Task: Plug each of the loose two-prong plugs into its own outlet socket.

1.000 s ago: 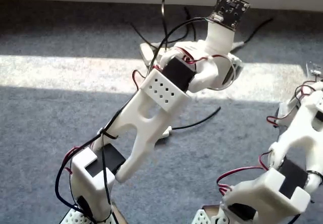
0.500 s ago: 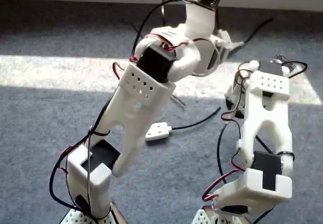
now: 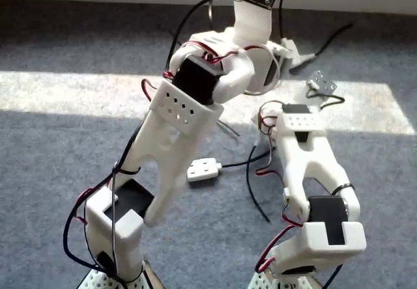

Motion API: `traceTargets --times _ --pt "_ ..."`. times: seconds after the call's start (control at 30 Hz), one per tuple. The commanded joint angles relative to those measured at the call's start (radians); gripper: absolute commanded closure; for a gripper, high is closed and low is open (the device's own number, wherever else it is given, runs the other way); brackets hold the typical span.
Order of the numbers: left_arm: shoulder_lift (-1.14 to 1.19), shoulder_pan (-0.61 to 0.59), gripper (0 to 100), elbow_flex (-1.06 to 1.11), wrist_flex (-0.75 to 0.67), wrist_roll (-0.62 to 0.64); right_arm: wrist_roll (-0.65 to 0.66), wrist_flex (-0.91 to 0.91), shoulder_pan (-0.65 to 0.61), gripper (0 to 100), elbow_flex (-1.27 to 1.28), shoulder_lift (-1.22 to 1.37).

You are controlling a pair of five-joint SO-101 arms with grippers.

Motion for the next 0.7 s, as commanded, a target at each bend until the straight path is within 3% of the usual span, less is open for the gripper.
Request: traceTargets --times 0.0,0.1,0.3,0.5,0.67 --pt "-0.002 -0.013 83 -0.033 0.0 0.003 -0.028 -0.157 0.047 98.2 0.087 -0.047" --pt "-0.002 -0.012 83 -0.031 0.0 0.003 -0.028 -0.246 0.074 95.9 0.159 -0.05" --pt "0.027 -0.012 83 -0.036 0.003 0.003 -0.028 -0.26 0.084 79.9 0.157 -0.058" --pt "0.064 -0.01 83 -0.038 -0.002 0.003 -0.028 -0.255 0.114 78.9 0.064 -0.061" --pt "0.064 -0.012 83 -0.062 0.008 0.003 -0.028 -0.219 0.245 78.9 -0.051 -0.061"
